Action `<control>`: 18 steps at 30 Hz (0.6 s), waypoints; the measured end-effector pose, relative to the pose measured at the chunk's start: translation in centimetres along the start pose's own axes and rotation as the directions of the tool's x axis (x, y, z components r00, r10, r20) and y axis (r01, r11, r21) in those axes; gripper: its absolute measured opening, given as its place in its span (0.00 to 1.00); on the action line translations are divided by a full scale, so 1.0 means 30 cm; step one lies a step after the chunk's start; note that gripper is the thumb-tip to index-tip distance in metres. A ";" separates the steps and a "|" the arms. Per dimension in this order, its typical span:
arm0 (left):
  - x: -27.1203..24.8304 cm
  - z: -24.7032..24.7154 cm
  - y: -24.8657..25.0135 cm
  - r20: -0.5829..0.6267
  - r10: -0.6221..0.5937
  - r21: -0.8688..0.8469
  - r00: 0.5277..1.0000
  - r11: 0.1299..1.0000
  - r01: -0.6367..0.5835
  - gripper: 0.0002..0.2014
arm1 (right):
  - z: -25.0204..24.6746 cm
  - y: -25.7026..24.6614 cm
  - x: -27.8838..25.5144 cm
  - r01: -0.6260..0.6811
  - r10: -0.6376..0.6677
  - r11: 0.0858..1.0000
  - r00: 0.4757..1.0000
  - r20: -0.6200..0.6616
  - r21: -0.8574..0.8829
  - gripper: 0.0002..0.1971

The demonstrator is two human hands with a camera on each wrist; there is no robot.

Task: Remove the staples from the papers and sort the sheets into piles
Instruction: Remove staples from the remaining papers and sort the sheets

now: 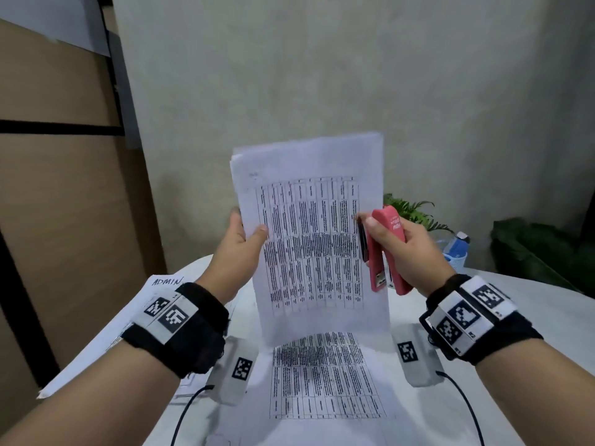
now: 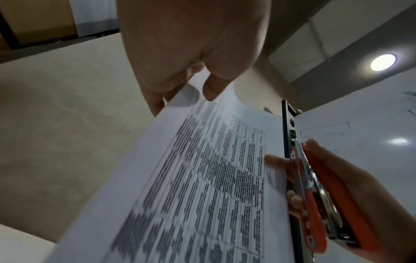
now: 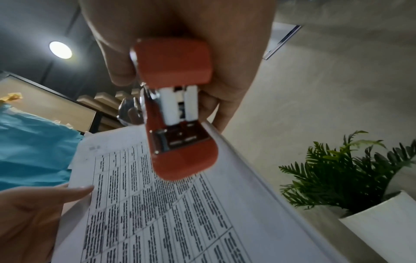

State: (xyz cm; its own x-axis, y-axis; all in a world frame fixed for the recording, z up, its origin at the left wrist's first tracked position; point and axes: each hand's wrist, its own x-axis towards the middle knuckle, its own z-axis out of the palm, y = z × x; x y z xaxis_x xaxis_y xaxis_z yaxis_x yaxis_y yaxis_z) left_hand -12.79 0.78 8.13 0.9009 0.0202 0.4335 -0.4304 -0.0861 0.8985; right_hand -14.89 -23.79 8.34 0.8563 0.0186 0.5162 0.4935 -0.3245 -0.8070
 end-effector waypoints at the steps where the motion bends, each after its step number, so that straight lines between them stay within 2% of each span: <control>1: -0.003 0.001 -0.001 -0.006 -0.004 0.005 1.000 1.000 0.004 0.14 | 0.004 0.000 -0.007 0.002 -0.002 1.000 1.000 0.002 0.006 0.27; 3: -0.006 0.005 0.001 -0.019 -0.012 -0.002 1.000 1.000 0.012 0.14 | 0.012 0.006 -0.023 0.004 -0.005 1.000 1.000 0.002 0.020 0.26; 8: 0.012 0.020 0.015 -0.115 0.015 0.004 0.993 1.000 -0.015 0.10 | 0.021 0.036 -0.050 -0.019 0.019 0.999 1.000 0.001 0.050 0.31; 11: 0.025 0.037 0.014 -0.143 0.033 0.035 0.989 0.999 -0.028 0.07 | 0.026 0.036 -0.063 -0.040 0.038 0.994 0.999 0.022 0.101 0.27; 14: 0.028 0.047 -0.008 -0.148 -0.002 0.058 0.989 0.998 0.011 0.05 | 0.029 0.035 -0.064 -0.047 0.047 0.994 0.999 -0.002 0.103 0.25; 18: 0.020 0.062 -0.023 -0.137 -0.013 0.111 0.990 0.993 0.029 0.08 | 0.036 0.030 -0.042 -0.034 0.036 0.998 0.998 -0.051 0.050 0.29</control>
State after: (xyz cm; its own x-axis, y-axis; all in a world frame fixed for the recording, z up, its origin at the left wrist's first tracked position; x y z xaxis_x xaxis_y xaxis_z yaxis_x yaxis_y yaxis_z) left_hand -11.84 -1.00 7.65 0.8904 0.1578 0.4269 -0.3956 -0.1951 0.8974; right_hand -15.36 -23.09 6.64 0.8646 -0.0417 0.5007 0.4715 -0.2773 -0.8372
